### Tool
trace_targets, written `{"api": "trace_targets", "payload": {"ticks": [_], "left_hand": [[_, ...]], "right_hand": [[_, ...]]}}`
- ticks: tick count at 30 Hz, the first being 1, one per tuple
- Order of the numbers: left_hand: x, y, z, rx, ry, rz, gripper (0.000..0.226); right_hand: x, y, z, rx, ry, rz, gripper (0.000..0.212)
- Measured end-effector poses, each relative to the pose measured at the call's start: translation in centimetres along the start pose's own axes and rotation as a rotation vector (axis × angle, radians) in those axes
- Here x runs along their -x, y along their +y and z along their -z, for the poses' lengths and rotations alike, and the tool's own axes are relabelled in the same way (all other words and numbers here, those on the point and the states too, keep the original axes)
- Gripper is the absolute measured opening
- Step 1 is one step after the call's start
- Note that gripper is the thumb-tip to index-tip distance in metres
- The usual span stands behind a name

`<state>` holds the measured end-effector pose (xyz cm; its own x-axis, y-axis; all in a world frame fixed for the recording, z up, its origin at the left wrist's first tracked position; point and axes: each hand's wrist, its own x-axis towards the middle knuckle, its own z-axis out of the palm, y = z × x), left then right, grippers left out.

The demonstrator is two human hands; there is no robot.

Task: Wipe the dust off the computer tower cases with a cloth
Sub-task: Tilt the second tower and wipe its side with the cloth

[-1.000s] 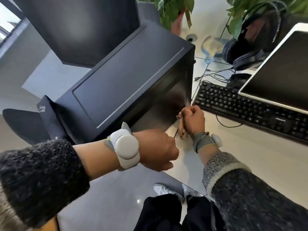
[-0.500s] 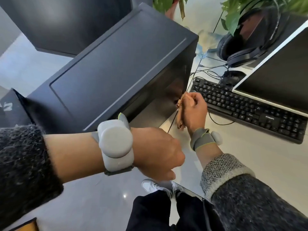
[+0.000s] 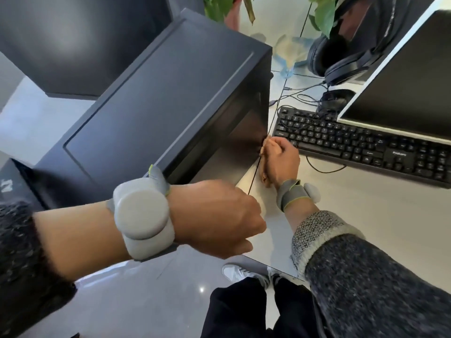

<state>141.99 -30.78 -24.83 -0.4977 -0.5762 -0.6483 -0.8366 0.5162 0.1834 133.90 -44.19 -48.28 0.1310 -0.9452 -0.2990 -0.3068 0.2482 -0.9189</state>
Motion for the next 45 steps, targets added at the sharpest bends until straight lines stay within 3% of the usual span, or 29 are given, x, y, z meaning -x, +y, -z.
{"api": "trace_targets", "payload": {"ticks": [4, 7, 9, 12, 16, 19, 24, 26, 29, 31, 35, 39, 43, 45], "left_hand": [[2.0, -2.4, 1.8, -0.104, 0.498, -0.111, 0.013], [1.8, -3.8, 3.1, -0.184, 0.605, -0.076, 0.01], [1.4, -4.2, 3.6, -0.181, 0.615, -0.053, 0.01], [1.2, -4.4, 3.2, -0.193, 0.592, -0.036, 0.012], [1.4, -4.3, 3.2, -0.209, 0.563, -0.068, 0.021], [1.6, -4.4, 3.3, -0.228, 0.433, -0.019, 0.026], [1.0, -4.2, 2.6, -0.332, 0.303, 0.048, 0.037], [0.8, -4.3, 2.5, -0.342, 0.294, 0.062, 0.04], [0.6, -4.3, 2.4, -0.339, 0.289, 0.093, 0.043], [0.4, -4.2, 2.1, -0.32, 0.277, 0.087, 0.042], [-0.3, -4.0, 1.6, -0.217, 0.153, 0.074, 0.046], [-1.0, -3.7, 1.0, -0.112, -0.024, 0.068, 0.044], [-0.9, -3.7, 1.0, -0.063, -0.007, 0.055, 0.041], [-1.0, -3.6, 1.0, -0.063, -0.017, 0.061, 0.041]], "right_hand": [[1.4, 2.2, -0.4, 0.093, -0.139, -0.084, 0.025], [2.0, 2.1, 0.5, 0.097, -0.188, -0.075, 0.032], [1.5, 1.4, 1.1, 0.047, -0.119, -0.061, 0.03], [0.7, 0.4, 0.8, 0.002, -0.054, -0.06, 0.034], [1.7, 1.0, 0.1, 0.063, -0.146, -0.097, 0.036], [2.6, 1.1, 1.1, 0.066, -0.184, -0.1, 0.026], [0.7, 0.0, -0.2, 0.029, -0.007, -0.058, 0.031], [1.5, 0.9, -1.9, 0.111, -0.026, -0.049, 0.039], [4.4, 2.9, -2.3, 0.099, -0.108, -0.064, 0.028], [5.1, 3.0, -1.3, 0.07, -0.166, -0.064, 0.026], [1.8, 2.0, -0.7, 0.039, -0.002, -0.058, 0.042], [2.2, 2.0, -2.9, 0.043, 0.013, -0.063, 0.046], [3.8, 3.2, -2.1, 0.069, -0.089, -0.073, 0.03], [2.1, 2.9, -1.7, 0.079, -0.024, -0.06, 0.036]]}}
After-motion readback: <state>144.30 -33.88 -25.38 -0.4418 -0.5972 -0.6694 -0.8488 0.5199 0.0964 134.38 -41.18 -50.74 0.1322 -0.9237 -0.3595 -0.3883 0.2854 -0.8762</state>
